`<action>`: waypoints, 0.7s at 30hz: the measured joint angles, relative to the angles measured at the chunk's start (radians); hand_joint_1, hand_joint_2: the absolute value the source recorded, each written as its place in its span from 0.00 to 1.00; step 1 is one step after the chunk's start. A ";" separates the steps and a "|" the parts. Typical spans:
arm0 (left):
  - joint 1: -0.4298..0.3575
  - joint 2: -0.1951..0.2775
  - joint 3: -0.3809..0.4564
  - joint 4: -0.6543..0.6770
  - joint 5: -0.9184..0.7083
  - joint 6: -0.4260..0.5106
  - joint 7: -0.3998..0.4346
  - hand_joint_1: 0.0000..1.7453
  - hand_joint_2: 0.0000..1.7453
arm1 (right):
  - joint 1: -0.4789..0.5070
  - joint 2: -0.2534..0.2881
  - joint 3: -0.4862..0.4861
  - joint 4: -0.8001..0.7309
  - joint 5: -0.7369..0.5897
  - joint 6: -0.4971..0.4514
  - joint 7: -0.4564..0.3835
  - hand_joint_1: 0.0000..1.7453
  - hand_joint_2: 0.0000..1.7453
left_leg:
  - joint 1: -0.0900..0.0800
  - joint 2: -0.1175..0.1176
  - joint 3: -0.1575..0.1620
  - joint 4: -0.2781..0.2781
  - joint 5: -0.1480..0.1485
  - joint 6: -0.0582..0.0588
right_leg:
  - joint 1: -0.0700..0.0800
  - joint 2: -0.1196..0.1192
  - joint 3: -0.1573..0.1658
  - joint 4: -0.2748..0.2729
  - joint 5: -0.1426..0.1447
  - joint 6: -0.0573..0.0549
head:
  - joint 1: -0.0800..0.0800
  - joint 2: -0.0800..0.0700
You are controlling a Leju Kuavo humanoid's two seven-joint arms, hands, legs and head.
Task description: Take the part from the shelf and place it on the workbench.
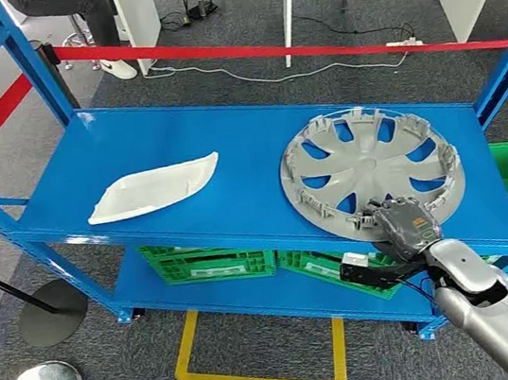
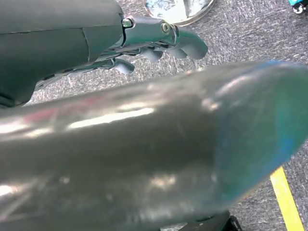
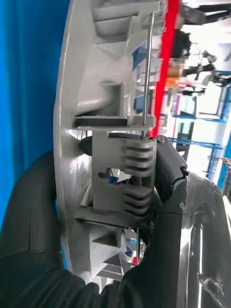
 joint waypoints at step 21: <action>0.018 -0.011 0.034 -0.023 0.060 0.001 -0.150 0.00 0.00 | 0.056 0.010 -0.087 -0.240 0.000 -0.245 -0.083 1.00 1.00 | 0.000 0.000 0.000 0.000 -0.001 0.000 | 0.000 0.000 0.000 0.000 -0.001 0.000 | 0.000 0.000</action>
